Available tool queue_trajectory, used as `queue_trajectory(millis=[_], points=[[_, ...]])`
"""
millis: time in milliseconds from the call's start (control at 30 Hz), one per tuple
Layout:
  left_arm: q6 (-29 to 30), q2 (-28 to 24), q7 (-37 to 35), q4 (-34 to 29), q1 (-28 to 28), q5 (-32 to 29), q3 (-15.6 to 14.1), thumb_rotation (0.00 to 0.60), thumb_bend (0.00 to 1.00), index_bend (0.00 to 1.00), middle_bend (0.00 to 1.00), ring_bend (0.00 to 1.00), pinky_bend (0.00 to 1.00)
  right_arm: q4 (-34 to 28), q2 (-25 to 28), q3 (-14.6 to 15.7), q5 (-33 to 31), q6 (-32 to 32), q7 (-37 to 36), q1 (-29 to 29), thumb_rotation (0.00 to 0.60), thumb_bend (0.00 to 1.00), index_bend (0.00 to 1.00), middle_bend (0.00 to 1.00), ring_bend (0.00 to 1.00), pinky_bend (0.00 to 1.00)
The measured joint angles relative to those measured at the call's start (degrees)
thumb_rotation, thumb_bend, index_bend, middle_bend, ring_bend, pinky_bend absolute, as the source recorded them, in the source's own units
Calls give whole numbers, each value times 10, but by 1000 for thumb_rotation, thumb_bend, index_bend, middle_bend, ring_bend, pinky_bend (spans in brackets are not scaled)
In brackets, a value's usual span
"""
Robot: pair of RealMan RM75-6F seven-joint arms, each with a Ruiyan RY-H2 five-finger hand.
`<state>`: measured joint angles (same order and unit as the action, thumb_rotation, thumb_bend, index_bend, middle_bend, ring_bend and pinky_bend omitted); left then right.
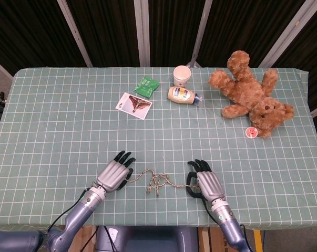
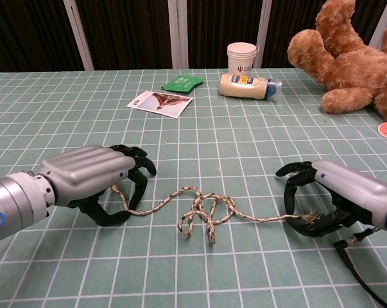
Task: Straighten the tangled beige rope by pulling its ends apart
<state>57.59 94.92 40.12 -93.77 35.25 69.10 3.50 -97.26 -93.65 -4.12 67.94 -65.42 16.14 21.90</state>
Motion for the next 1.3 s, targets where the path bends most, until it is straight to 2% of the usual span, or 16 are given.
queue_trajectory(millis=[500, 800, 1033, 1300], points=[[16, 15, -8, 13, 2, -1, -4, 600, 526, 614, 166, 0, 0, -3, 11, 1, 3, -4, -5, -3, 600, 439, 625, 166, 0, 0], [39, -3, -31, -5, 2, 4, 20, 600, 526, 614, 168, 0, 0, -10, 26, -8, 4, -10, -5, -3, 600, 440, 625, 166, 0, 0], [56, -38, -48, -30, 1, -3, 44, 600, 528, 614, 168, 0, 0, -24, 54, -24, 2, -18, -4, -1, 600, 440, 625, 166, 0, 0], [79, -133, -92, -59, -20, 4, 53, 600, 530, 613, 168, 0, 0, -32, 115, -53, -9, -28, -25, -4, 600, 439, 625, 166, 0, 0]])
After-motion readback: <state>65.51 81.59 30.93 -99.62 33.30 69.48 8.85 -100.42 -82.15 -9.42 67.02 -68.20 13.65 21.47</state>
